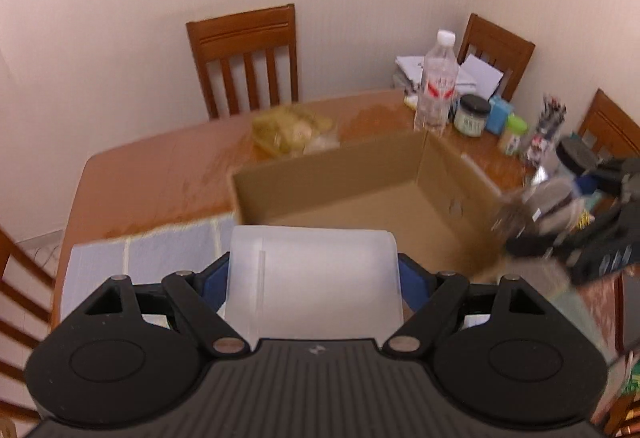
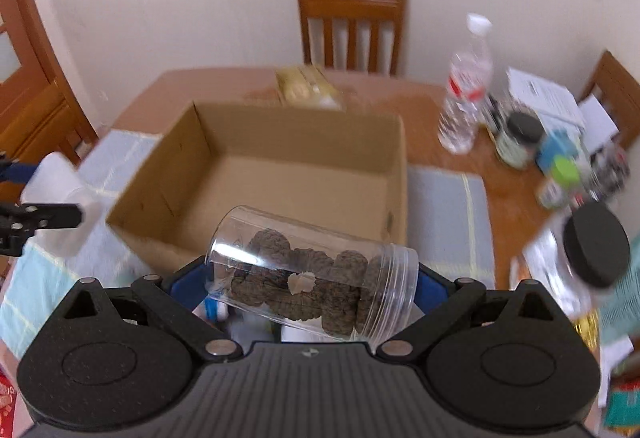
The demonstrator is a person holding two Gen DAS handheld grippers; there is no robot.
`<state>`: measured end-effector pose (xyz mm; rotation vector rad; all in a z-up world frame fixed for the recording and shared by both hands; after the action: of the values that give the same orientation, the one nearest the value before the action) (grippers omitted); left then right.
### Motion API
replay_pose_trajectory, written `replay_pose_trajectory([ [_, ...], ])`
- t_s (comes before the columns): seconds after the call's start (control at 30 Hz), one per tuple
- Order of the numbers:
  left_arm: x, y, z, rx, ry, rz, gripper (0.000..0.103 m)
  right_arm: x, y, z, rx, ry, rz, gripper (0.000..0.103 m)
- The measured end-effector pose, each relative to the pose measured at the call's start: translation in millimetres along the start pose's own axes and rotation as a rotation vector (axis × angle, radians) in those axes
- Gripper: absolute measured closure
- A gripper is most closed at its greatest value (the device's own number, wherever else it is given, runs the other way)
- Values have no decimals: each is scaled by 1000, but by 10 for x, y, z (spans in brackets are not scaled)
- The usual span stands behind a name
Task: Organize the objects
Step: 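Carry the cookie jar and white box into the cardboard box and release both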
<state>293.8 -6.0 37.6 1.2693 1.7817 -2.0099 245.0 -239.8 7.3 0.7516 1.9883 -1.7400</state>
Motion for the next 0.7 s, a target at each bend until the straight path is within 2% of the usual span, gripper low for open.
replay_pose_trajectory([
  [0.17, -255, 403, 77, -1, -17, -14, 21, -238, 341, -100, -15, -43, -19, 1],
  [0.33, -261, 730, 111, 22, -64, -53, 20, -252, 602, -93, -22, -35, -63, 1],
  [0.47, -257, 753, 97, 23, -85, -48, 11, -218, 610, -25, -21, -31, -55, 0],
  [0.57, -275, 695, 49, 49, -109, -35, 9, -216, 559, 8, -18, -36, -39, 0],
  [0.7, -259, 590, 24, 11, -111, -18, 5, -202, 459, 28, -7, -46, -8, 0],
])
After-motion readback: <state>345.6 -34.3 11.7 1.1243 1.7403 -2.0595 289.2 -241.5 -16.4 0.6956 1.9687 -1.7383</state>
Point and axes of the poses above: each gripper's, at about its wrist camera, not at the fingertips, and y roughly the way its jaws point, z to its right, x to its underside, the point moved 2 cm from there along y, roughly the way its jaws point, and after that the axes turned 7 degrees about y, right-handed, at the moved point
